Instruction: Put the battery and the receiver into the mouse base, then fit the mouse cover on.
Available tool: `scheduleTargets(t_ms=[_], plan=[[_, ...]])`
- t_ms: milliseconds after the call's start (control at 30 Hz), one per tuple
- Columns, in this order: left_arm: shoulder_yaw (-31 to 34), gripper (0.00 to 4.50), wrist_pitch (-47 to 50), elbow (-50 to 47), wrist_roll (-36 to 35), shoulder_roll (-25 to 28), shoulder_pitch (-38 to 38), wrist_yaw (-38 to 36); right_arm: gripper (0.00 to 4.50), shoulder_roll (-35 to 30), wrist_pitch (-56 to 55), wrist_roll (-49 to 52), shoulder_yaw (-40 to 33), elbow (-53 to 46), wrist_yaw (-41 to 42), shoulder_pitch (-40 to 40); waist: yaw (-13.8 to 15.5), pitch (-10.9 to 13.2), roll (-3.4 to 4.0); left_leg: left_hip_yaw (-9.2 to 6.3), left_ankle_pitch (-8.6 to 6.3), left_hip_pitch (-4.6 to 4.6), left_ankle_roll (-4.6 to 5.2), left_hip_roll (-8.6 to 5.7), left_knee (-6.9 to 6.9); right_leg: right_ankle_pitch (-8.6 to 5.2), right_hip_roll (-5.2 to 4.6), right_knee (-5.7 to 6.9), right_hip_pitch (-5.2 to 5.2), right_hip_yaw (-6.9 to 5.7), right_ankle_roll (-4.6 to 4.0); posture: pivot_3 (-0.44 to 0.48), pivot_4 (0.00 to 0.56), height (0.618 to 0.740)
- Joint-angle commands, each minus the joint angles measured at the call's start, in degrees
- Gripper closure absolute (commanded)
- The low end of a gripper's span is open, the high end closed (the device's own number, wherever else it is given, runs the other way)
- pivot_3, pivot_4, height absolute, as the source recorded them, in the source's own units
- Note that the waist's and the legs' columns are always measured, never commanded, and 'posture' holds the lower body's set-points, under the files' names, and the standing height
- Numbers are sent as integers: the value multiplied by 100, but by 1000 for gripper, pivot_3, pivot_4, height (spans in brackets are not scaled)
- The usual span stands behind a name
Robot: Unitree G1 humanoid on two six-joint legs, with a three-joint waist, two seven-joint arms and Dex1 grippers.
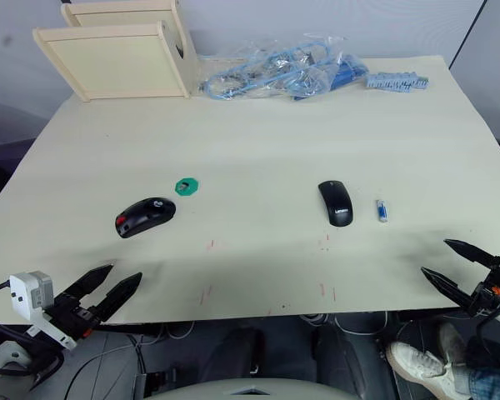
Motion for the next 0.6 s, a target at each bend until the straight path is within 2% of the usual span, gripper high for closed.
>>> scheduleTargets(t_ms=[33, 200, 300, 600], plan=[[174, 34, -24, 44, -56, 186, -46, -150, 0, 105, -135, 117, -85, -197, -33, -39, 0, 0, 0, 0, 0, 0, 0, 0, 0, 0, 0, 0, 0, 0, 0, 0, 150, 740], [325, 34, 40, 302, -323, 668, -310, -740, 0, 440, -227, 226, 46, -828, -251, -193, -3, -1, 2, -3, 0, 2, 0, 3, 0, 0, 3, 7, -1, -2, 0, 0, 150, 740], [435, 34, 78, 632, -479, 1261, -570, -1486, 0, 402, 351, 615, 284, -1628, -303, -151, -4, 0, 3, -2, 0, 1, 0, 4, 0, 2, 4, 9, -4, -2, 3, 0, 150, 740], [343, 34, 30, 1870, -220, 2371, -1652, -2568, 0, 106, 1104, 1213, 589, -3018, -388, -254, 5, 1, 0, -7, 0, -2, 0, 5, 0, 11, 5, 6, -5, -8, 19, 0, 150, 740]])
